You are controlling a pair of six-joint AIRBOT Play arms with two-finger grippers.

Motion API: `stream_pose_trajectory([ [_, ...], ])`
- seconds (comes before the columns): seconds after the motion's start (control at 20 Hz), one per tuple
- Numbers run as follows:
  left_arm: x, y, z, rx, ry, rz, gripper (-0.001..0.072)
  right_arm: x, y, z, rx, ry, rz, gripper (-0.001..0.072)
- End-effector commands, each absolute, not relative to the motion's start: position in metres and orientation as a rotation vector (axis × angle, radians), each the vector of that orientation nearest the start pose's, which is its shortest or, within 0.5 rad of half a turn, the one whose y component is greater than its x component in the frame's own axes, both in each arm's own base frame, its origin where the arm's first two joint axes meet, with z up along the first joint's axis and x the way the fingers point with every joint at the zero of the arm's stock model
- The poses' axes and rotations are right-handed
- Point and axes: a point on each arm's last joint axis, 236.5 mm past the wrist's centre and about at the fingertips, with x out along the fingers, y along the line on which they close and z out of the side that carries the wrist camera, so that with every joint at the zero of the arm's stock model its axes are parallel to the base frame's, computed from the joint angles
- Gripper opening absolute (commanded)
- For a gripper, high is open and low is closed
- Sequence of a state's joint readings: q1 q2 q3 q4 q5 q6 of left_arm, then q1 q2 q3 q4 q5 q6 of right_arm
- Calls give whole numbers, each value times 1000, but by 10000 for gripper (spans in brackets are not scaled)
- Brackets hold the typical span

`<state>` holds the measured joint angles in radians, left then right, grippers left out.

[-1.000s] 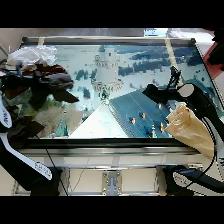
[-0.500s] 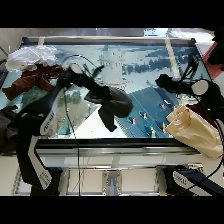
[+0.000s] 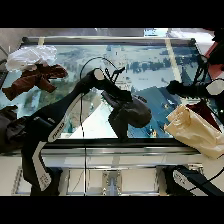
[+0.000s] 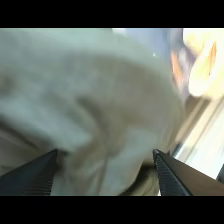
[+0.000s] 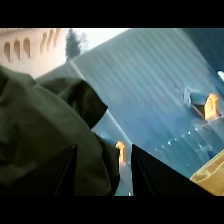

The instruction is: Fold the shirts.

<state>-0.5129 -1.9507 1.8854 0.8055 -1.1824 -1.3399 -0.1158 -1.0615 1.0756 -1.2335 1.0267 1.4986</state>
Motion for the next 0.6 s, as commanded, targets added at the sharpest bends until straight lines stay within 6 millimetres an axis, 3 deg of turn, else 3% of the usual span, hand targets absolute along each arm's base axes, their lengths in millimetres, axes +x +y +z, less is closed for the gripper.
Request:
stream_pose_trajectory([
  [0.0,458,-372,52,-296,1168,-915,707,354,39,47,262,1121,205,382],
  [0.1,482,-345,54,-350,1157,-833,707,347,40,32,271,1151,204,382],
  [0.3,517,-284,14,-236,1176,-559,707,352,38,29,273,1127,190,382],
  [0.45,536,-270,-2,-138,1120,-522,708,358,44,34,309,1098,201,382],
  [0.55,533,-271,-20,8,1110,-616,705,359,50,36,338,1092,216,382],
])
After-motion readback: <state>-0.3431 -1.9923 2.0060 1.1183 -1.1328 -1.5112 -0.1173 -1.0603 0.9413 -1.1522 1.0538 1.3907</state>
